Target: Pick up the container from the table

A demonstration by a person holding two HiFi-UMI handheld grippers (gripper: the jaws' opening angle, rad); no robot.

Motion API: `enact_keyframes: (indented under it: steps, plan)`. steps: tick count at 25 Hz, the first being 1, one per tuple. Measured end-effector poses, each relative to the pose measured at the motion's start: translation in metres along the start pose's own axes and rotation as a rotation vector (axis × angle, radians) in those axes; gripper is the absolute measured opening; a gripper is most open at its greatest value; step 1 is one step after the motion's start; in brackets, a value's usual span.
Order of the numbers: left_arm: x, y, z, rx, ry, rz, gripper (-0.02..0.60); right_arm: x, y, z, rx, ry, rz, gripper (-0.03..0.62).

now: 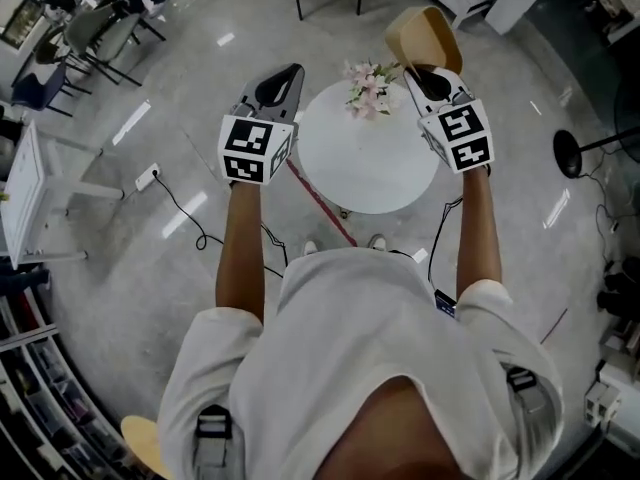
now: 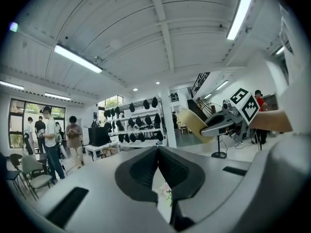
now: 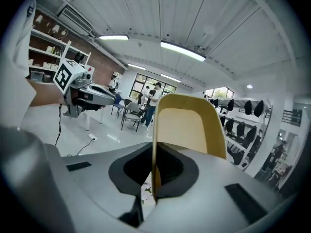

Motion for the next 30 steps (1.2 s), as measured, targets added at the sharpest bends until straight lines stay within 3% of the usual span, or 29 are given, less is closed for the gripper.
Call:
enact_keyframes:
  steps: [6, 12, 30]
  plan:
    - [-0.042, 0.029, 0.017, 0.059, 0.044, 0.080, 0.017, -0.030, -0.032, 0.035, 0.119, -0.015, 0.087, 0.015]
    - [-0.069, 0.041, 0.025, 0.090, 0.070, 0.135, 0.017, -0.049, -0.052, 0.047, 0.161, -0.056, 0.101, 0.015]
    - [-0.052, 0.046, 0.039, 0.109, 0.069, 0.105, 0.017, -0.039, -0.050, 0.045, 0.126, -0.046, 0.091, 0.015]
Point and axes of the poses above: the fingertips, and each gripper's own axes: y forward along the fingers, z to its right, x out of its underside, the point moved 3 cm from there along -y, backward along the fingers, and after that the axes turned 15 degrees about z, right-handed, at the moved point
